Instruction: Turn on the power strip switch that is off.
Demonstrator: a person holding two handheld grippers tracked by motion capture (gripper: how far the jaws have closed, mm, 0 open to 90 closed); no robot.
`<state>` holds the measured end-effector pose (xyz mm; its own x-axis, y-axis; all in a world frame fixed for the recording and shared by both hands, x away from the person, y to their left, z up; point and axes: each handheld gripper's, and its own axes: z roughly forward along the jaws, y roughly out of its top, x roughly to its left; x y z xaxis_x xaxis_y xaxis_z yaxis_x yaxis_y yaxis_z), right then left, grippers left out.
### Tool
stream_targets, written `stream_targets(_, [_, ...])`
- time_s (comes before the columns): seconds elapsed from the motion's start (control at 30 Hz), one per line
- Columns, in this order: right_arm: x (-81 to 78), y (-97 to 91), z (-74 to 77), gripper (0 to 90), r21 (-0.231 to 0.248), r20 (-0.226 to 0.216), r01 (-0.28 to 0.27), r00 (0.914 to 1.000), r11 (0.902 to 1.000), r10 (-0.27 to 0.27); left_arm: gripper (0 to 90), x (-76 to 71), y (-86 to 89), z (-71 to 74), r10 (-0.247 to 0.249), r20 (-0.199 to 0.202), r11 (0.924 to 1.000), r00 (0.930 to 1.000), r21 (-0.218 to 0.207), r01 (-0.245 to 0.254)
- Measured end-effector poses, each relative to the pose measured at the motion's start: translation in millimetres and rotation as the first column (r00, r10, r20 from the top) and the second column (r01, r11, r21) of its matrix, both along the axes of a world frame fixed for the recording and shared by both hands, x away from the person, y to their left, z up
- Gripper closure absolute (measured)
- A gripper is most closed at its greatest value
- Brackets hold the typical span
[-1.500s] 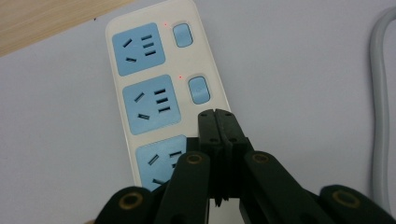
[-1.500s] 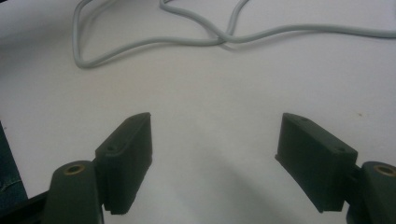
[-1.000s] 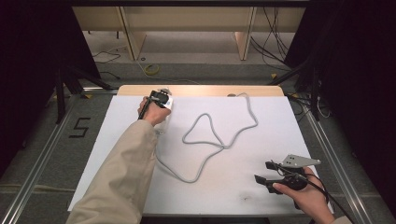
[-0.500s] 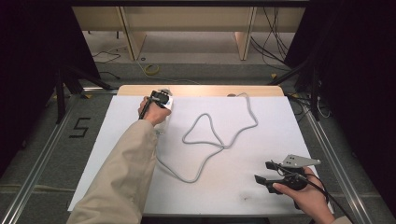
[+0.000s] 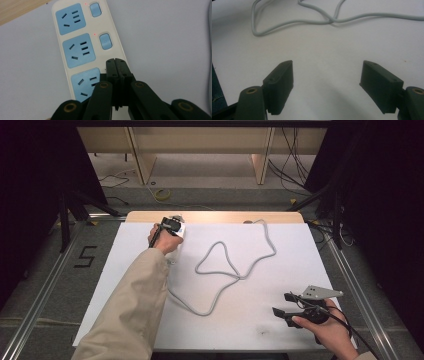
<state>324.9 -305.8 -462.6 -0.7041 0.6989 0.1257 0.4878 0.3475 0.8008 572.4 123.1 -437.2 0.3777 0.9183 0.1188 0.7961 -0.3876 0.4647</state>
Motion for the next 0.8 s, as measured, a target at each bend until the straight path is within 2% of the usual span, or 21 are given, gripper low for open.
stream_targets(0.8, [0.1, 0.5, -0.3, 26.9, 0.001, -0.002, -0.002, 1.0000, 1.0000, 0.002, 90.0, 2.2, 2.0, 0.9, 0.004, -0.018, 0.9999, 0.9998, -0.017, -0.004])
